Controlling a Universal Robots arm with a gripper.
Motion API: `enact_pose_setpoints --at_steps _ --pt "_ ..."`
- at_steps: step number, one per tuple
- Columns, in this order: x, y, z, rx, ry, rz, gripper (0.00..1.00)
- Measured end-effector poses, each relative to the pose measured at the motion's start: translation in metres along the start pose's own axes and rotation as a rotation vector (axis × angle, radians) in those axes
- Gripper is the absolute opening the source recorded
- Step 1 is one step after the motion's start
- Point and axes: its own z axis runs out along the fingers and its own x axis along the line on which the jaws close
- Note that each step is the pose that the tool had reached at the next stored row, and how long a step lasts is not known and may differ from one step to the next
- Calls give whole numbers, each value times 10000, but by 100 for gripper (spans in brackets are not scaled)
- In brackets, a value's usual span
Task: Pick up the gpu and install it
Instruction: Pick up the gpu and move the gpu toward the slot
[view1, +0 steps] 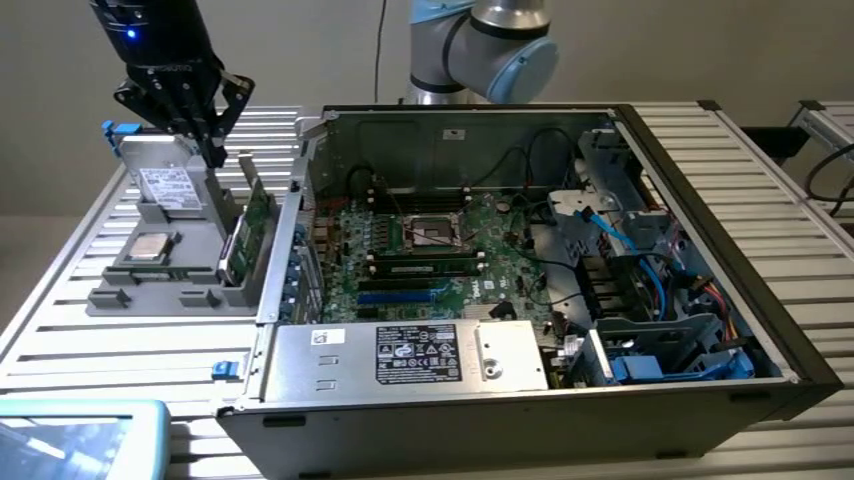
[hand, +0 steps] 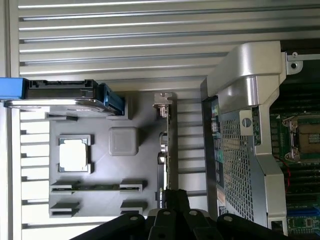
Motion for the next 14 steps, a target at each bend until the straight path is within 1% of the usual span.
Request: enact_pose_setpoints --at_steps 11,12,13,14 --pt "0 0 0 -2 0 0 12" --pt "0 0 0 -2 0 0 13" --pt "0 0 0 -2 0 0 19" --pt "0 0 0 -2 0 0 19"
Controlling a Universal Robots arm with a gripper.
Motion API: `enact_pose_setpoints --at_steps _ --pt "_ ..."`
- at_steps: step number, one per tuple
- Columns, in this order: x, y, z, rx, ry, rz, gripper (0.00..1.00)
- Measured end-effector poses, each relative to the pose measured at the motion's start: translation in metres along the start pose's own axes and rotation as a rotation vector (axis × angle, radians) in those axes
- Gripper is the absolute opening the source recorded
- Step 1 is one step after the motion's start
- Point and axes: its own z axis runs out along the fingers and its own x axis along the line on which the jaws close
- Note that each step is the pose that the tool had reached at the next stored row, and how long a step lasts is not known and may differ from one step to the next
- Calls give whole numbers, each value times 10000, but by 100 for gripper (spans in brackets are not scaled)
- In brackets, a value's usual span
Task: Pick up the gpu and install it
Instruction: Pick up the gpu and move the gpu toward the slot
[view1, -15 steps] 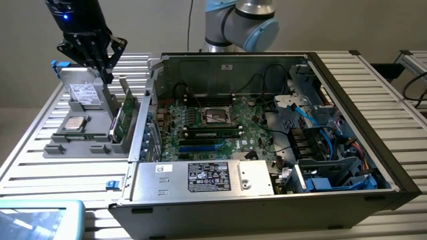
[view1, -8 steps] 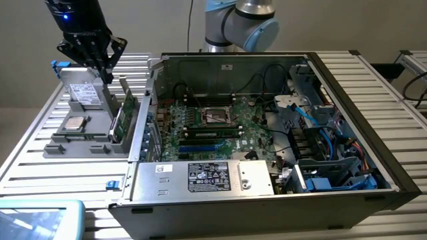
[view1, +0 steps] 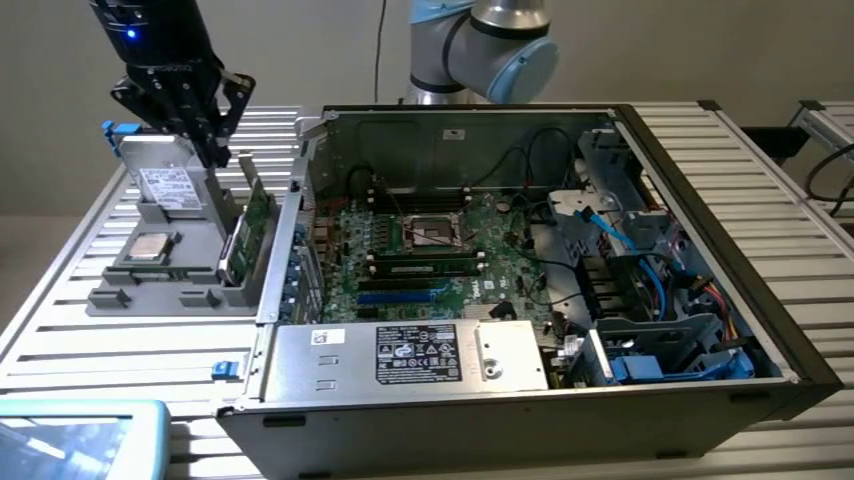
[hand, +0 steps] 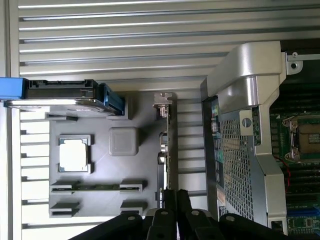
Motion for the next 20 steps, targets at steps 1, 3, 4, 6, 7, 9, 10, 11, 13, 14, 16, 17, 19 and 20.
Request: enact_pose_setpoints --at_steps 1,3,4,6,7,9,10,11,13,14,16,17,19,20 --pt "0 0 0 0 0 0 25" --pt "1 0 0 -2 0 0 32" --pt "2 0 0 -5 -1 -1 37" --pt "10 -6 5 -46 0 0 44" --pt "15 -12 15 -85 0 1 44" --pt "31 -29 40 -152 4 -10 44" --pt "40 -45 52 -193 6 -23 44" --pt "52 -63 64 -238 10 -33 44" --pt "81 -96 90 -314 17 -50 44" --pt "98 -107 102 -340 18 -55 44" --pt "117 -130 119 -443 9 -70 44" --pt "120 -142 128 -502 2 -76 44" --pt "122 -160 153 -580 2 -84 44" --pt "123 -167 170 -607 2 -86 44"
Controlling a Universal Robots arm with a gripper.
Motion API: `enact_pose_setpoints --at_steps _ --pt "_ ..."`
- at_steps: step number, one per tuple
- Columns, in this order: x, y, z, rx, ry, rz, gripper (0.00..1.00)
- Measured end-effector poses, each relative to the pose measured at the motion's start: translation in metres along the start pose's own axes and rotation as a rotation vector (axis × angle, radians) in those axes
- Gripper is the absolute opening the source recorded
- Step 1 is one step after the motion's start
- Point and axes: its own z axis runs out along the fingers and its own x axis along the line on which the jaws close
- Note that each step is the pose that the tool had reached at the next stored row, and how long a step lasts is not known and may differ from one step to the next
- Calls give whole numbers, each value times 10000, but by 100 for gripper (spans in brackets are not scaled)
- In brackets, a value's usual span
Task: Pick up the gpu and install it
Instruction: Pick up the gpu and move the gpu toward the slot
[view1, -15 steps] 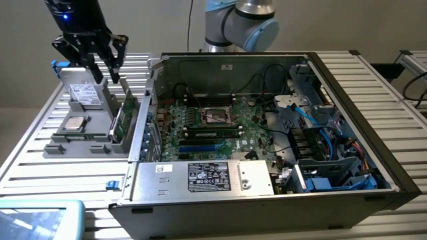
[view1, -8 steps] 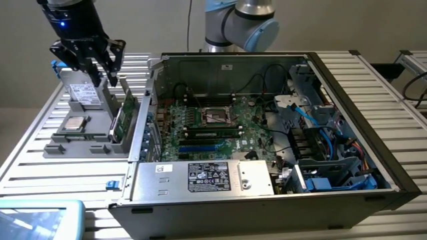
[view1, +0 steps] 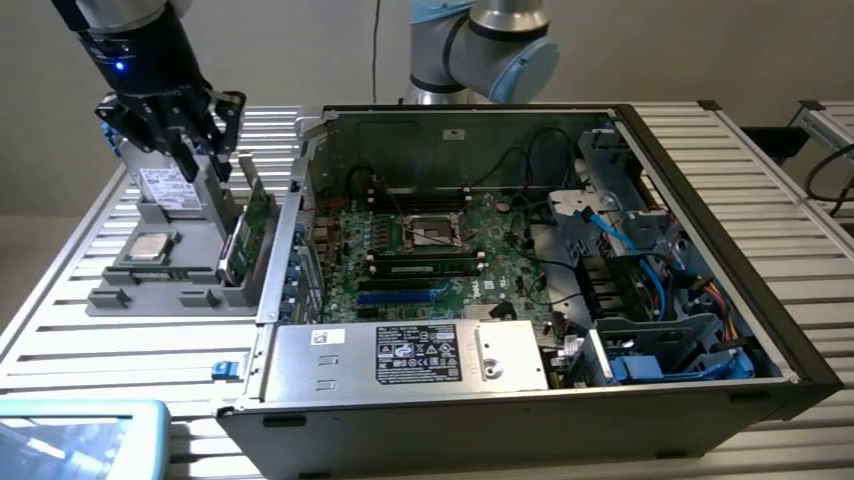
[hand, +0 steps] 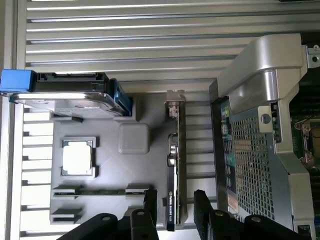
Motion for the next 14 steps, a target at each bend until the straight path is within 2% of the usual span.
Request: enact_pose_setpoints --at_steps 4,14 --pt "9 -22 69 -53 5 1 44" --pt "16 -62 247 -90 6 1 44"
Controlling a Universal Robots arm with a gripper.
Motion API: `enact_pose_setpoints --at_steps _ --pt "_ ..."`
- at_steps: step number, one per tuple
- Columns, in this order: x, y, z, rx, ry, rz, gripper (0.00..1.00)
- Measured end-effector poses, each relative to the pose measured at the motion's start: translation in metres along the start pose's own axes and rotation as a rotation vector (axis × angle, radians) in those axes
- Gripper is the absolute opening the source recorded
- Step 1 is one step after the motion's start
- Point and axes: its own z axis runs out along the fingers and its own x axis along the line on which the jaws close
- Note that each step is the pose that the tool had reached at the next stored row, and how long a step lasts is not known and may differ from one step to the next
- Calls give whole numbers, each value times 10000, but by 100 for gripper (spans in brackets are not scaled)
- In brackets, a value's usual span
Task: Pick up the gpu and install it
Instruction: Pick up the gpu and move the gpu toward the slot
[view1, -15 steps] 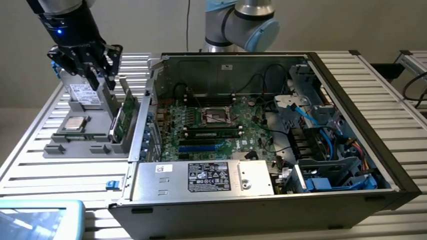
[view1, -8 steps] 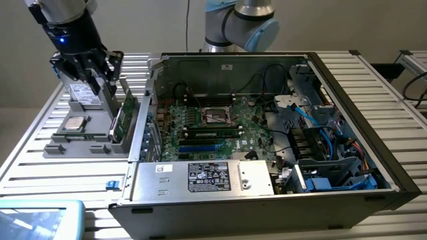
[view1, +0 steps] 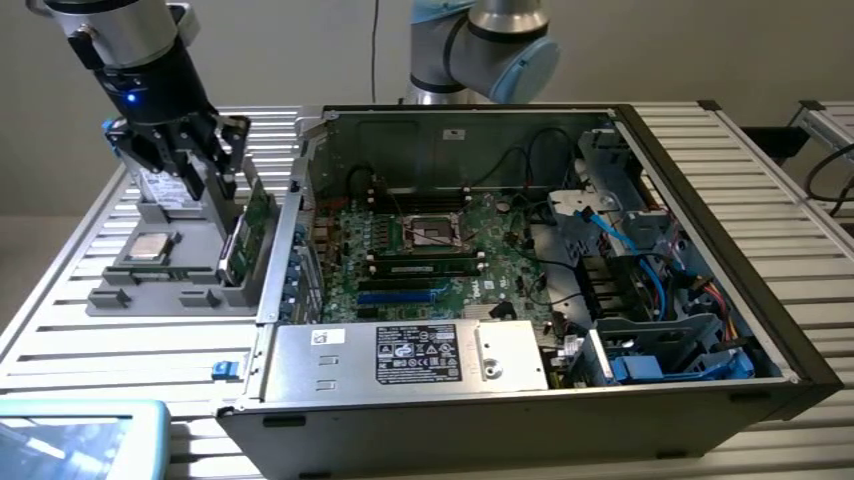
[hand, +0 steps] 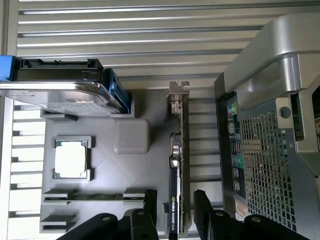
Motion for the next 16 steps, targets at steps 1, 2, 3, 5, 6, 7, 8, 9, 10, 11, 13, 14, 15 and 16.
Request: enact_pose_setpoints --at_steps 1,2,3,5,6,7,8,9,10,11,13,14,15,16 --pt "0 -5 19 -8 -4 0 44" --pt "1 -9 36 -16 -7 0 44" --pt "1 -13 54 -26 -10 0 44" --pt "2 -21 89 -44 -14 0 44" --pt "2 -26 107 -53 -15 0 44" --pt "2 -31 124 -61 -16 0 45" --pt "2 -36 144 -69 -17 0 45" --pt "2 -41 161 -76 -21 0 52" --pt "2 -46 179 -82 -25 -1 52" --pt "3 -52 196 -87 -28 -1 52" --pt "4 -59 230 -94 -51 -2 52" --pt "4 -62 247 -99 -70 -4 52" --pt "4 -65 263 -105 -88 -7 52" --pt "4 -68 278 -113 -104 -9 52"
